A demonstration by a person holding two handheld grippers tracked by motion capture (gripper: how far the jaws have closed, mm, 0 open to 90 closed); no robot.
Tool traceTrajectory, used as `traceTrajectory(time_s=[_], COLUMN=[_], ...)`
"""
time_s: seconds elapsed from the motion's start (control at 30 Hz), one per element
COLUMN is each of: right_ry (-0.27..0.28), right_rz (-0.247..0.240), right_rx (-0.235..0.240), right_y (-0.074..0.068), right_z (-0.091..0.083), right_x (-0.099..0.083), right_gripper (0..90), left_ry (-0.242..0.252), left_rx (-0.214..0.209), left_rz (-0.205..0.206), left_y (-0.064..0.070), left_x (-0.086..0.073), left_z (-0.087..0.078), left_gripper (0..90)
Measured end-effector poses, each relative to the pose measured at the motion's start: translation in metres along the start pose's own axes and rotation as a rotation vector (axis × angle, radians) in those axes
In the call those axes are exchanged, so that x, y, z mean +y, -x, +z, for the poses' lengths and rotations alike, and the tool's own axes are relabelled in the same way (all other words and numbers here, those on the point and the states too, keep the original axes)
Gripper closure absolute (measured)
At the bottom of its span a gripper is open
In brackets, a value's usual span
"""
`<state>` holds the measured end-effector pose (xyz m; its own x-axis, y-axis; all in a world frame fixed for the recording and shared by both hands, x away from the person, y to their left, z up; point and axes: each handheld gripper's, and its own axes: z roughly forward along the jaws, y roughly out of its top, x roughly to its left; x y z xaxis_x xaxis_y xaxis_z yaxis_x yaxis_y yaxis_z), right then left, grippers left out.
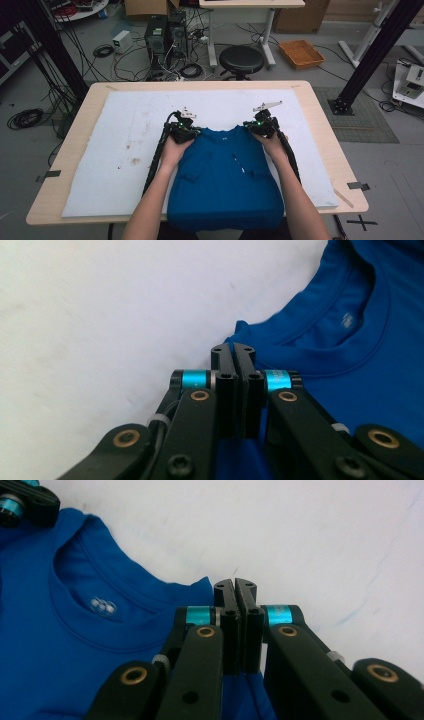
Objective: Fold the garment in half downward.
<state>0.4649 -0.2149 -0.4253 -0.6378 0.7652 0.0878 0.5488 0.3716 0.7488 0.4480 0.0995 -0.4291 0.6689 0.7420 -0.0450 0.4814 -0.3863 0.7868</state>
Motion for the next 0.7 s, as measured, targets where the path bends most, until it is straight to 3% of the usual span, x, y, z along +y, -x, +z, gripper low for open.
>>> traceTrajectory(time_s=[0.07,0.13,0.23,0.4,0.7], right_ry=[0.026,0.08,0.102,0.156,0.207], right_rz=[0.02,0.023,0.011,-0.036,-0.128], right_rx=[-0.002,-0.001,-0.002,-0.002,-0.013], right_y=[0.002,0.001,-0.003,-0.021,-0.066], right_z=[-0.005,-0.018,-0.028,-0.056,-0.107], right_x=[0.006,0.011,0.012,0.002,-0.039], right_gripper=[89.7,89.7,89.6,89.7,89.6], left_ry=[0.059,0.103,0.128,0.17,0.218], left_rx=[0.009,0.004,-0.006,-0.012,-0.05], left_rz=[-0.021,-0.016,0.038,0.11,0.253], left_y=[-0.004,-0.004,0.003,0.02,0.065], left_x=[0.005,0.01,0.012,0.005,-0.022], left_z=[-0.008,-0.017,-0.031,-0.056,-0.101], left_gripper=[88.0,88.0,87.9,87.8,87.9])
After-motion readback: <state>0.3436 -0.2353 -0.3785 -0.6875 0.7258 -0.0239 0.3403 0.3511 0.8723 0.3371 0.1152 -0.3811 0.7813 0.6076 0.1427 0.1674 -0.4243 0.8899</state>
